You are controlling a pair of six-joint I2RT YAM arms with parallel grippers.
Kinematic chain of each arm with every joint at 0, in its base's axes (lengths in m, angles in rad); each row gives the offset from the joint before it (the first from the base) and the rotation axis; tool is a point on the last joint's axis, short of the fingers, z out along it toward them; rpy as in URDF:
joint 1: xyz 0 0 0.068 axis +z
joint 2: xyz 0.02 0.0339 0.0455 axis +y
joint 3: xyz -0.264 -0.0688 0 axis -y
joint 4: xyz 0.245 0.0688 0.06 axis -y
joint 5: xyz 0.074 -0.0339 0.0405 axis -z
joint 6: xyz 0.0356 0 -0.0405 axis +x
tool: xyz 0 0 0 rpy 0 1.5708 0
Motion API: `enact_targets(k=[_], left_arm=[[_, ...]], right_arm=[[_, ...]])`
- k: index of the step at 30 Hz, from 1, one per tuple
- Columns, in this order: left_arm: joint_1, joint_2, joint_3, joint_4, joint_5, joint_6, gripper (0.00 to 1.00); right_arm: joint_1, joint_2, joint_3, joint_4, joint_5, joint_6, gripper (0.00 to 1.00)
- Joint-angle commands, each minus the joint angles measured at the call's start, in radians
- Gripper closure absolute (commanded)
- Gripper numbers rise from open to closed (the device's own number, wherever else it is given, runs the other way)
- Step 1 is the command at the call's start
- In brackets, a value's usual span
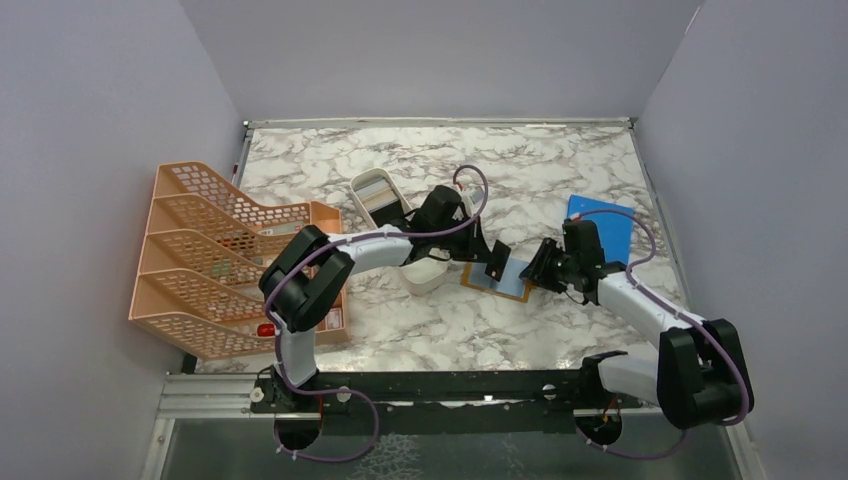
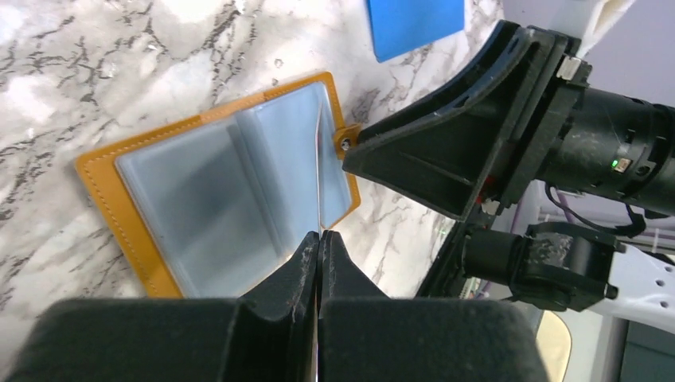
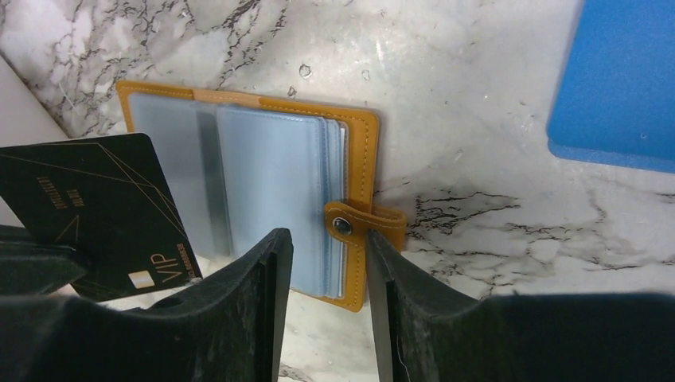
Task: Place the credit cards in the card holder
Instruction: Insert the credit card into the card holder.
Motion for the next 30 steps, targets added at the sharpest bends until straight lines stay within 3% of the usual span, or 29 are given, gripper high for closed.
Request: enact_targets(k=[1,8,30], left_arm=[[0.007,0.027,0.056,-0.050,-0.043,0.062,1.00],[0.008,0.040,0.057,-0.116,-0.095,0.100,1.00],[-0.003,0.101,-0.021,-0.010,-0.084,-0.042,1.00]], right_arm=[[0.002,0.040,-0.002,0.020,0.062,-0.005,0.57],[0.002,0.069,-0.021,0.052,0.065,-0.012,0.59],[0.002,0.045,-0.015,0.040,0.042,-0.017,0.58]])
